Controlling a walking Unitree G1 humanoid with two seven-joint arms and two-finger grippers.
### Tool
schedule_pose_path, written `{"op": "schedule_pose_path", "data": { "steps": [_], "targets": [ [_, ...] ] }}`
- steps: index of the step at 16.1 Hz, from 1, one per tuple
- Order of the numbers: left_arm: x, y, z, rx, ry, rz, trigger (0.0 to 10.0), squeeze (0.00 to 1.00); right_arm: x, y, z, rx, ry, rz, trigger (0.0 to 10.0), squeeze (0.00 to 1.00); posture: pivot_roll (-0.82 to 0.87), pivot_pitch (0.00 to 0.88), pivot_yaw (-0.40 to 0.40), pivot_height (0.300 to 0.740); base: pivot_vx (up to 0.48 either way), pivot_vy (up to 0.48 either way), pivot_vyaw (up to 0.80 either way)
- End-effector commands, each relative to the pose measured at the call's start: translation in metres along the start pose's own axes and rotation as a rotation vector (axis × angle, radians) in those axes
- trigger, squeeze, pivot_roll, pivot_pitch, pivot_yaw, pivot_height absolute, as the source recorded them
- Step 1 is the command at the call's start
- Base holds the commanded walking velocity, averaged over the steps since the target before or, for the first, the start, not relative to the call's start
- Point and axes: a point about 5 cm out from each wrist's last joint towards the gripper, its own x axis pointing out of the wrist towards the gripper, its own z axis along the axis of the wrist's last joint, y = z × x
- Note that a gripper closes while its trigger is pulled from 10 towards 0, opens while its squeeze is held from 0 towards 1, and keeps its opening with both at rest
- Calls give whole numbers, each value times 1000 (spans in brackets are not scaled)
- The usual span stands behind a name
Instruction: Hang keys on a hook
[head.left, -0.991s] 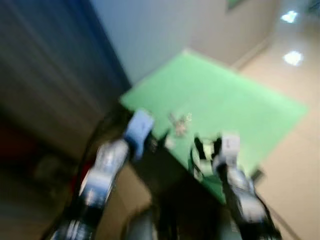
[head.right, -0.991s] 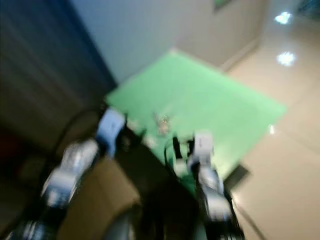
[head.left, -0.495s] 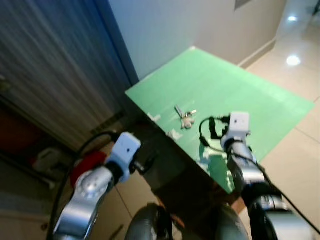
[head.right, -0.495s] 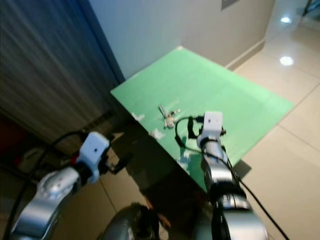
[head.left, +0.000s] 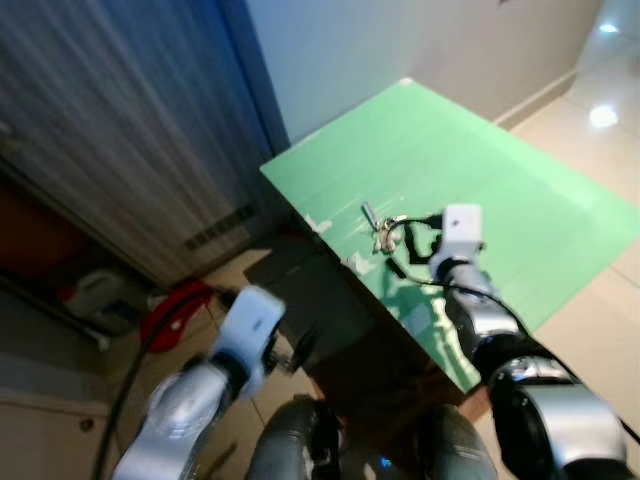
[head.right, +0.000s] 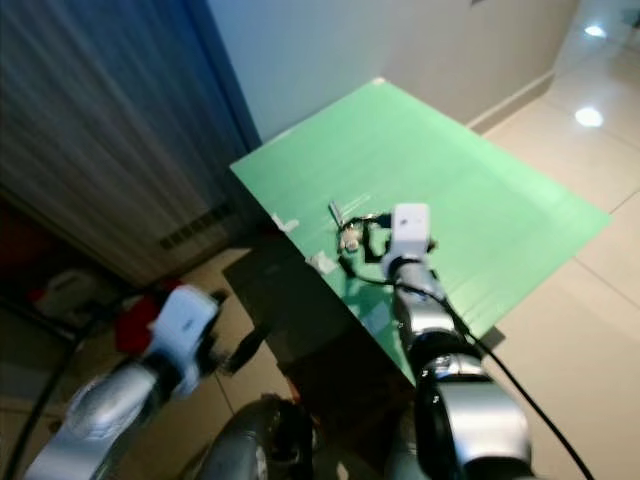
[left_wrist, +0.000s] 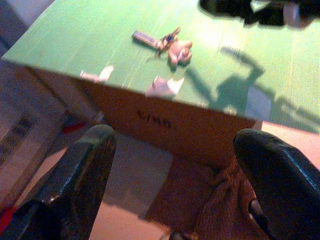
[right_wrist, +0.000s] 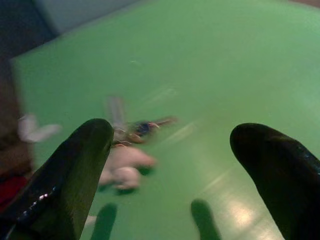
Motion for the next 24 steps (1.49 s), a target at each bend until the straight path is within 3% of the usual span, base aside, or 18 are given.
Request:
{"op": "schedule_pose_path", "data": {
  "steps": [1, 4, 5, 7, 8, 9, 11, 13, 15, 16, 18, 20, 21, 24],
  "targets": [
    [11, 5, -2, -3, 1, 0, 10000, 0, -9, 6, -10, -32, -16, 63, 10000, 0, 11, 213, 135, 701, 0, 0, 0],
    [69, 1, 15, -38, -41, -100, 10000, 0, -59, -11, -28, -21, -76, 82, 10000, 0, -167, 240, 141, 701, 0, 0, 0],
    [94, -9, 20, -44, -37, -163, 10000, 0, -99, -13, -33, -29, -75, 89, 10000, 0, -292, 277, 161, 701, 0, 0, 0],
    [106, -16, 20, -34, -31, -206, 10000, 0, -125, -9, -33, -48, -79, 110, 10000, 0, -352, 297, 173, 701, 0, 0, 0],
    [117, -20, 20, -34, -23, -228, 10000, 0, -152, -4, -38, -24, -60, 109, 10000, 0, -412, 325, 185, 701, 0, 0, 0],
    [121, -21, 19, -34, -20, -235, 10000, 0, -162, -2, -39, -11, -49, 107, 10000, 0, -412, 325, 185, 701, 0, 0, 0],
    [135, -23, 21, -32, -16, -243, 10000, 0, -203, 10, -38, 42, 37, 113, 10000, 0, -474, 357, 196, 701, 0, 0, 0],
    [136, -18, 24, -17, -41, -230, 10000, 0, -207, 17, -33, 55, 40, 129, 10000, 0, -457, 342, 204, 701, 0, 0, 0],
    [131, -6, 24, 11, -79, -201, 10000, 0, -197, 15, -31, 65, 33, 105, 10000, 0, -429, 323, 206, 701, 0, 0, 0],
    [130, 1, 28, -24, -124, -158, 10000, 0, -190, 11, -27, 40, -1, 74, 10000, 0, -414, 312, 205, 701, 0, 0, 0],
    [130, 23, 41, -175, -254, 35, 10000, 0, -176, -2, -18, 15, -53, 7, 10000, 0, -382, 296, 193, 701, 0, 0, 0],
    [135, 25, 38, -197, -240, 87, 10000, 0, -174, -3, -17, 19, -45, 9, 10000, 0, -386, 305, 181, 701, 0, 0, 0],
    [138, 26, 31, -202, -184, 128, 10000, 0, -178, 0, -16, 20, -36, 24, 10000, 0, -414, 328, 169, 701, 0, 0, 0],
    [144, 23, 27, -163, -88, 163, 10000, 0, -198, 6, -19, 27, -4, 22, 10000, 0, -469, 364, 181, 701, 0, 0, 0]
  ]
}}
